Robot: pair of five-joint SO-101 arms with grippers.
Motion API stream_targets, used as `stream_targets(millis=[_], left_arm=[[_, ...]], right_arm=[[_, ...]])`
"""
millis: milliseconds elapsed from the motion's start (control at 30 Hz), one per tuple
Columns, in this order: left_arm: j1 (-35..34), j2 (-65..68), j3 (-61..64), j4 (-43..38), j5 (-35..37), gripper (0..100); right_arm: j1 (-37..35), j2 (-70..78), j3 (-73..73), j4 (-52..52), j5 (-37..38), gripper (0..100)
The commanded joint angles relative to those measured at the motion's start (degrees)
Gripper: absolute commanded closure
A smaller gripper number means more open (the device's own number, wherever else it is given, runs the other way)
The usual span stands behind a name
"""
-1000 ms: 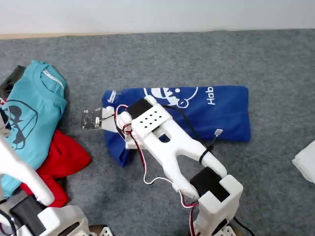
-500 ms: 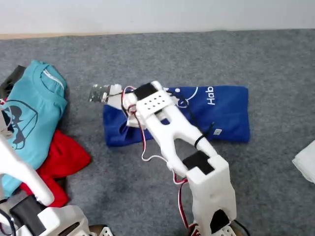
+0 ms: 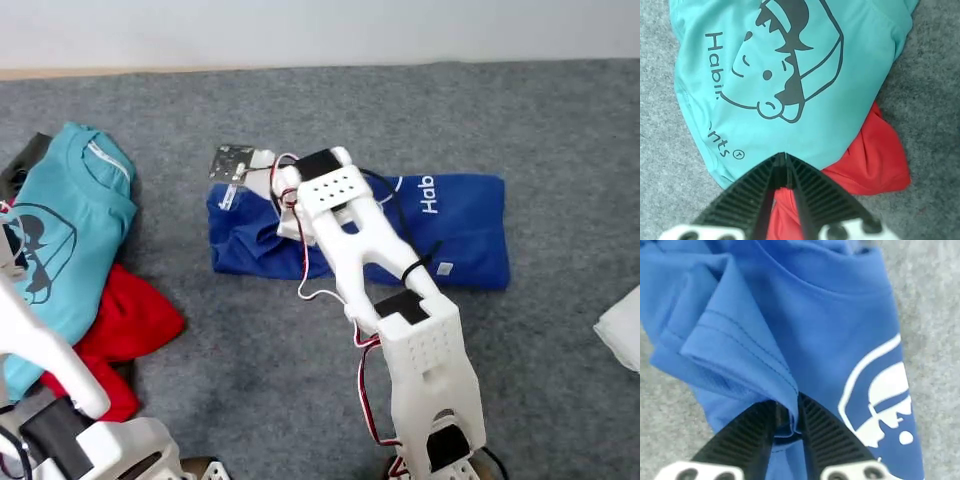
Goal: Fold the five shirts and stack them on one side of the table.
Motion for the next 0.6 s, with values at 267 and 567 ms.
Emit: stream_targets(millis=[267,567], left_arm=[[0.0,-2.5,-0.2,-1.0,0.3,100],[0.1,-2.5,-0.2,-1.0,0.3,100]], right_arm=[[4.4,-0.7,-3.1,0.5,-8.2,77.9],[2.7,-1.4,-3.8,0.2,-8.9,74.9]])
